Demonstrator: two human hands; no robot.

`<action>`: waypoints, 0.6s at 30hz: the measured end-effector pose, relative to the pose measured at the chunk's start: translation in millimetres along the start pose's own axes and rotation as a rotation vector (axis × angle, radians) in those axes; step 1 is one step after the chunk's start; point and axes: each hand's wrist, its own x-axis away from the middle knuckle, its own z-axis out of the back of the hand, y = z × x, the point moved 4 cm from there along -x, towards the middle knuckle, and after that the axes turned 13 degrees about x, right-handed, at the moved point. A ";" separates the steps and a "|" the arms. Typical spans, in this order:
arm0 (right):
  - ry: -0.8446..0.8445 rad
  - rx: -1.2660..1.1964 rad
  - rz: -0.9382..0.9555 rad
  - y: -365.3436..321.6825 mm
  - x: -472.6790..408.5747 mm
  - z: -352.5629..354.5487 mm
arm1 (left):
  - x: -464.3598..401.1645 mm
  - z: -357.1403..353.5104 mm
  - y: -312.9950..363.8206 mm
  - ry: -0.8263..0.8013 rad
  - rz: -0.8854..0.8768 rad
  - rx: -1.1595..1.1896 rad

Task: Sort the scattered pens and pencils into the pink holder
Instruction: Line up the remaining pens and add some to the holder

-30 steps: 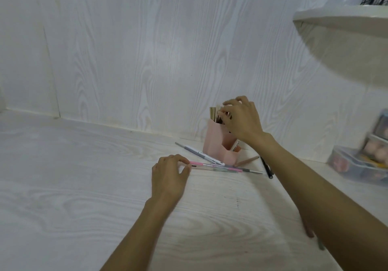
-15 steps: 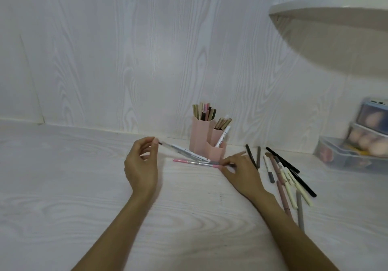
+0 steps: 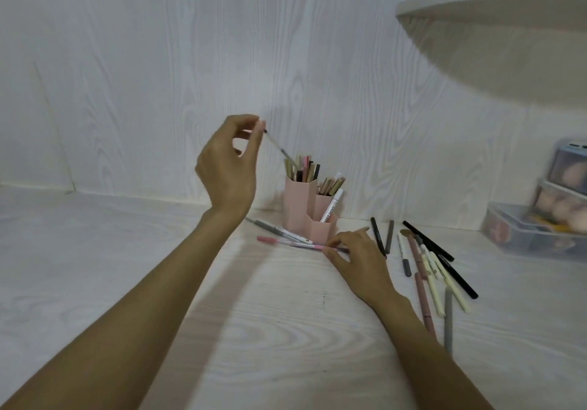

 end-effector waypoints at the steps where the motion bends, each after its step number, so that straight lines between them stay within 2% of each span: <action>1: -0.009 -0.001 -0.007 -0.2 0.3 0.3 | -0.1 -8.5 -1.9 -0.061 -0.035 -0.061; 5: -0.004 -0.019 -0.016 -1.5 0.6 2.9 | 9.3 -35.9 -18.1 -0.319 -0.151 -0.309; 8: 0.027 -0.039 -0.021 -1.6 1.1 5.1 | 16.5 -48.1 -37.4 -0.505 -0.107 -0.446; 11: 0.032 -0.043 -0.021 -2.0 2.3 5.8 | 24.9 -60.0 -59.9 -0.796 -0.074 -0.590; 13: 0.032 -0.047 -0.022 -2.4 2.4 6.1 | 32.7 -59.0 -67.7 -0.787 -0.060 -0.577; 16: 0.030 -0.049 -0.036 -2.6 2.3 7.1 | 44.4 -39.9 -81.1 -0.540 0.147 -0.495; 17: 0.043 -0.050 -0.046 -2.5 2.0 8.5 | 52.5 -35.4 -91.3 -0.586 0.230 -0.511; 18: 0.062 -0.055 -0.065 -2.3 1.9 10.6 | 63.9 -33.1 -103.3 -0.720 0.286 -0.553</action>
